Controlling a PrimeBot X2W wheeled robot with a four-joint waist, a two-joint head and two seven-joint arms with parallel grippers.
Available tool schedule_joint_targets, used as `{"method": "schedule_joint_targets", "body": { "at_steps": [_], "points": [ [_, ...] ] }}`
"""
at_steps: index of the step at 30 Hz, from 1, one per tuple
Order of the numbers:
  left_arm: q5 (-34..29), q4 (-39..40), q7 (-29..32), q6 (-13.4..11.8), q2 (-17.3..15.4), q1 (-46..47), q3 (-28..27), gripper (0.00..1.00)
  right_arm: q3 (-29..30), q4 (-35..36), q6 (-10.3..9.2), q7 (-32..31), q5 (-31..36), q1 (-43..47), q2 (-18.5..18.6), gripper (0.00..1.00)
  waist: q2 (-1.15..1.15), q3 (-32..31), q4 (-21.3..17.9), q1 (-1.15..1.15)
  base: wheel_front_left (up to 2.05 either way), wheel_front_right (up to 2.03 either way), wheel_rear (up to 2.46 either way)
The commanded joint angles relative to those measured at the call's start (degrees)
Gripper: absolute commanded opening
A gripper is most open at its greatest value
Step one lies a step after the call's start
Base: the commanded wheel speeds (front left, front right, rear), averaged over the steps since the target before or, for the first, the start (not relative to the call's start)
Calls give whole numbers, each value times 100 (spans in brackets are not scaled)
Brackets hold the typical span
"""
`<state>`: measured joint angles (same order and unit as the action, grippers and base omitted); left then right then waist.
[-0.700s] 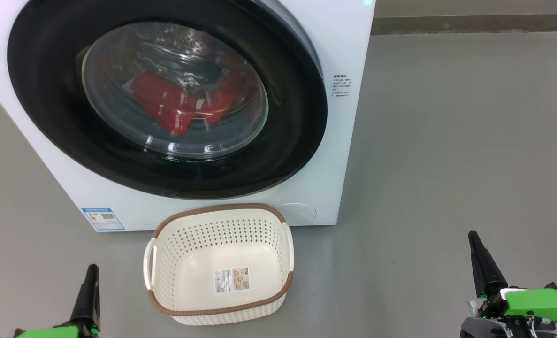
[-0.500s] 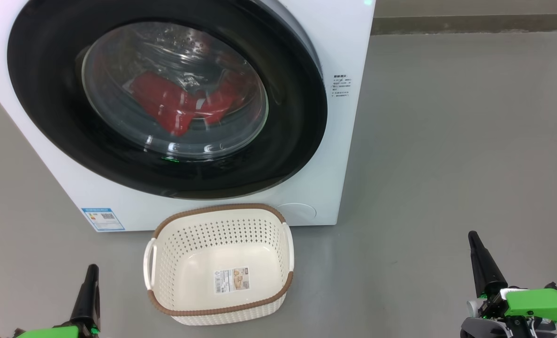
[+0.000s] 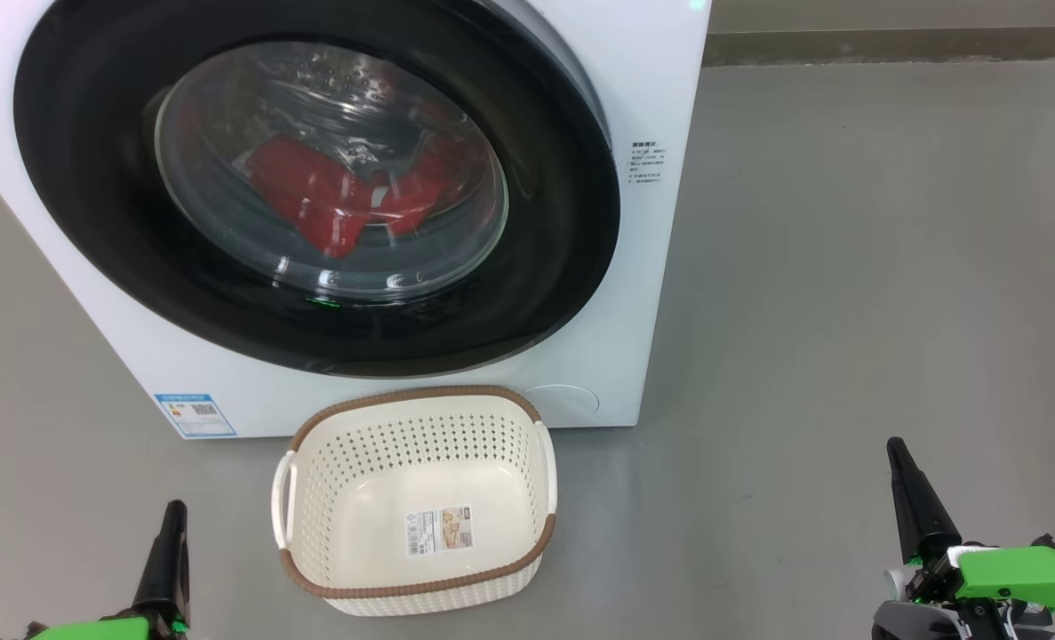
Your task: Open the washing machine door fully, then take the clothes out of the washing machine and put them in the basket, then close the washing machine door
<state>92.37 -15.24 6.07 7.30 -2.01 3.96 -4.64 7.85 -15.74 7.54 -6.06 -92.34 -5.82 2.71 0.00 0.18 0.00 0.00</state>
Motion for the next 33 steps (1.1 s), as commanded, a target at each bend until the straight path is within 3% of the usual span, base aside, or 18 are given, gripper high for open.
{"method": "schedule_joint_targets", "body": {
  "at_steps": [1,33],
  "points": [
    [-18,122,40,19,-87,222,-185,0,-135,172,-5,-41,15,-36,17,0,0,0,0,0,0,0,0],
    [-18,122,40,19,-87,222,-185,0,-135,172,-5,-41,15,-36,17,0,0,0,0,0,0,0,0]
  ]
}}
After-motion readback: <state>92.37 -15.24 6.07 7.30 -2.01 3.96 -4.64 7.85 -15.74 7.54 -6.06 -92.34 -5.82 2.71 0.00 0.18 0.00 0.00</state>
